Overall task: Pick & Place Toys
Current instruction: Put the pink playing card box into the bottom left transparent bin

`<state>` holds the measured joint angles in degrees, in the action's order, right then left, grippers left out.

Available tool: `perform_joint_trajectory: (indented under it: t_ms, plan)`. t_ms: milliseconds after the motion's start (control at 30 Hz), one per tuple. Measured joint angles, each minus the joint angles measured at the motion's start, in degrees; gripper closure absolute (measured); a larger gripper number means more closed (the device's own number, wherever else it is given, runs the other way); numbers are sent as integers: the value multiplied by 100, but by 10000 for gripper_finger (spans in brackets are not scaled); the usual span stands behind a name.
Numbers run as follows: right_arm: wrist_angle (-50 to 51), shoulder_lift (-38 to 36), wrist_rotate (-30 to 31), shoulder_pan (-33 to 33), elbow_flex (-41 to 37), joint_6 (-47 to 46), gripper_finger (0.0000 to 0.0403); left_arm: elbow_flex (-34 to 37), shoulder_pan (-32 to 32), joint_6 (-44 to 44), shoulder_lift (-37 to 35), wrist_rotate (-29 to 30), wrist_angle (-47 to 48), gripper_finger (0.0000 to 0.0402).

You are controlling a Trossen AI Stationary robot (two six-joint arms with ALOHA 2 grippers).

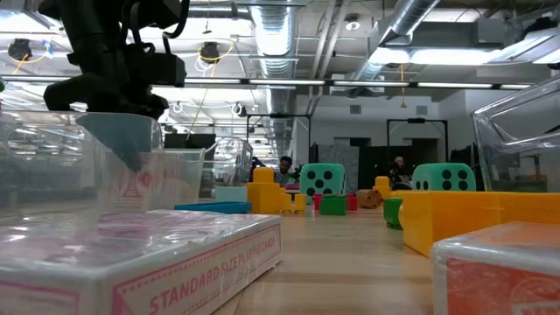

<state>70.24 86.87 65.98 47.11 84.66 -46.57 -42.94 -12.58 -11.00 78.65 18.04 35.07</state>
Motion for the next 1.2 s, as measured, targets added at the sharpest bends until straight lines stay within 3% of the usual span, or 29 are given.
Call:
perform_joint_trajectory:
  t_ms: [300, 633, 967, 1200]
  plan:
    - [0, 0, -2, 0, 2, 0, 47, 0, 0, -44, 0, -2, 0, 151]
    - [-3, 0, -4, 0, 0, 0, 47, 0, 0, -44, -112, -2, -138, 131]
    - [-16, 0, -9, -4, 0, 0, 47, 0, -37, -26, -1313, 98, -215, 132]
    - [2, 0, -9, -4, 0, 0, 47, 0, -397, 70, -2035, -406, -1261, 132]
